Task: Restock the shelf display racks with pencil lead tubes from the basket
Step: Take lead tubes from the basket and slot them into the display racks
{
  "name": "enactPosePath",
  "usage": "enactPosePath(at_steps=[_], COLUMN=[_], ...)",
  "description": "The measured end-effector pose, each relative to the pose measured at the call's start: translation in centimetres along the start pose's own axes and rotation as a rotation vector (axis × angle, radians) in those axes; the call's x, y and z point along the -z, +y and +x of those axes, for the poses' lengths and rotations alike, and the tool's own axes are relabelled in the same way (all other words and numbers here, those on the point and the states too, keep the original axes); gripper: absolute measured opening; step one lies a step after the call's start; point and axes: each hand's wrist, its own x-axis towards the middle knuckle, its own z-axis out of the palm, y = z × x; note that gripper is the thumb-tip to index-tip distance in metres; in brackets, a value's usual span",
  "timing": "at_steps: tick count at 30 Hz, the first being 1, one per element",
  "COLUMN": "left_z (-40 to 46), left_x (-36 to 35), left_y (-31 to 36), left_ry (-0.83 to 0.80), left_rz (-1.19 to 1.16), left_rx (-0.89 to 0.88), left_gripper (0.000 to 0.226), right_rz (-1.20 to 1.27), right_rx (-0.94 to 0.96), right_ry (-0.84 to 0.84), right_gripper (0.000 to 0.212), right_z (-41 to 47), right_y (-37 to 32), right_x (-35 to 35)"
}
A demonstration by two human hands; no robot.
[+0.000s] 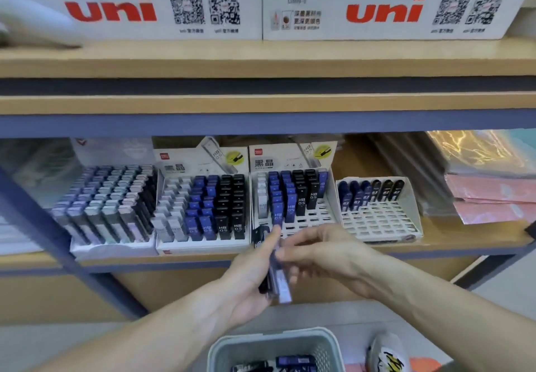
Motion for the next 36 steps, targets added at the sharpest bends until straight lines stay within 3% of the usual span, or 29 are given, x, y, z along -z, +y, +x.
enactPosePath(at_steps=[8,14,20,27,31,36], left_z=[0.1,0.0,-0.1,0.0,0.0,0.1], left_x=[0.7,0.9,1.4,1.6,1.7,2.0], left_y=[0.1,0.0,0.3,-0.1,-0.4,-0.3], left_ry=[-0.012,0.001,-0.065,-0.012,0.047,0.088], left_rz=[-0.117,-0.168,-0.213,-0.069,-0.053,-0.016], left_rx=[0.066,0.040,-0.002,-0.109,-0.160,-0.184], left_gripper=[0.053,0.055,0.052,0.051,0.049,0.047], right_rz=[-0.058,0.066,0.324,0.449,0.400,0.231], right_rx=[-0.053,-0.052,0.040,0.115,0.135,0.219], right_ry=[0.068,0.089,0.073,0.020,0.007,0.072], right_gripper=[0.020,0.016,0.031,0.030,0.023,0.033], right_z=[1.6,2.5,2.6,2.1,2.1,2.3], right_y=[0.3,0.7,-0.2,-0.5,-0.6,-0.8], right_x=[-1.0,-1.1,-0.6,-0.4,-0.3,-0.2])
